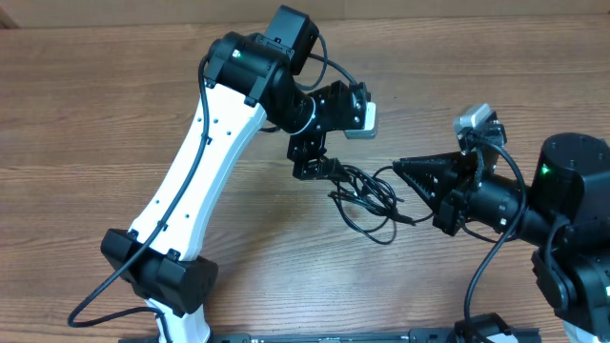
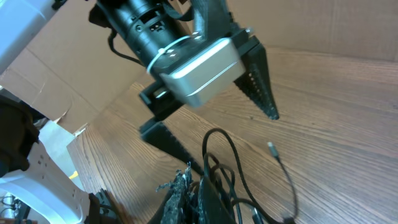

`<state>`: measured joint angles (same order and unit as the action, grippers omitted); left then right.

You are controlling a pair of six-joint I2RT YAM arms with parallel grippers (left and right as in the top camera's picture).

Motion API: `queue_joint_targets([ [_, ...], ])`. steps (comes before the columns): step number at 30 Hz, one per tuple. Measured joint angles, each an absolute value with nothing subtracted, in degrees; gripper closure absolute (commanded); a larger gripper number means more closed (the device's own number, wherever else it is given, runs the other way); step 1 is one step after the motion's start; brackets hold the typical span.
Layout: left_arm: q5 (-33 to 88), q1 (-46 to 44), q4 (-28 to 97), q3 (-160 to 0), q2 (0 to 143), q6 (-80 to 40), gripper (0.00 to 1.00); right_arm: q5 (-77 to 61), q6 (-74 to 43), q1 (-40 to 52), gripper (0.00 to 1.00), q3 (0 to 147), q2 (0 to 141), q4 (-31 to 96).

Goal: Untangle cables

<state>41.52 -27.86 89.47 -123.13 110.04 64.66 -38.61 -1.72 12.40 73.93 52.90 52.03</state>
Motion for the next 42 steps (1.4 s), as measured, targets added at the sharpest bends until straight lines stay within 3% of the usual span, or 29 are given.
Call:
queue_joint_targets([
  [5,42.6,-29.1,93.0,-123.1,110.0,69.2,0.66,-38.6,-1.7,12.4,0.96,73.9,53.0,51.7],
  [6,42.7,-29.3,93.2,-123.1,110.0,70.1,0.67,-38.6,-1.7,12.4,0.96,73.9,53.0,51.5],
  [7,42.9,-29.7,93.3,-123.1,110.0,70.8,0.66,-38.6,-1.7,12.4,0.96,73.9,53.0,51.4],
  [8,42.9,-30.0,93.4,-123.1,110.0,71.0,0.58,-38.6,-1.7,12.4,0.96,73.9,53.0,51.3],
  [10,43.1,-30.8,93.7,-123.1,110.0,71.7,0.27,-38.6,-1.7,12.4,0.96,73.9,53.0,51.0],
  [11,43.1,-31.0,93.8,-123.1,110.0,72.0,0.20,-38.6,-1.7,12.4,0.96,73.9,53.0,51.0],
  [13,43.3,-31.9,94.0,-123.1,110.0,72.4,0.16,-38.6,-1.7,12.4,0.96,73.9,53.0,51.0],
  [16,43.3,-32.9,94.1,-123.1,110.0,72.5,0.35,-38.6,-1.7,12.4,0.96,73.9,53.0,50.6],
  [18,43.3,-33.0,94.1,-123.1,110.0,72.6,0.67,-38.6,-1.7,12.4,0.96,73.9,53.0,50.6],
  [19,43.3,-33.0,94.1,-123.1,110.0,72.8,0.96,-38.6,-1.7,12.4,0.96,73.9,53.0,50.6],
  [33,42.4,-33.0,93.6,-123.1,110.0,73.5,0.96,-38.0,-1.7,12.0,0.96,73.9,53.0,50.7],
  [42,42.0,-33.0,93.6,-123.1,110.0,73.5,0.96,-23.7,-7.0,7.7,0.96,74.0,54.4,56.6],
])
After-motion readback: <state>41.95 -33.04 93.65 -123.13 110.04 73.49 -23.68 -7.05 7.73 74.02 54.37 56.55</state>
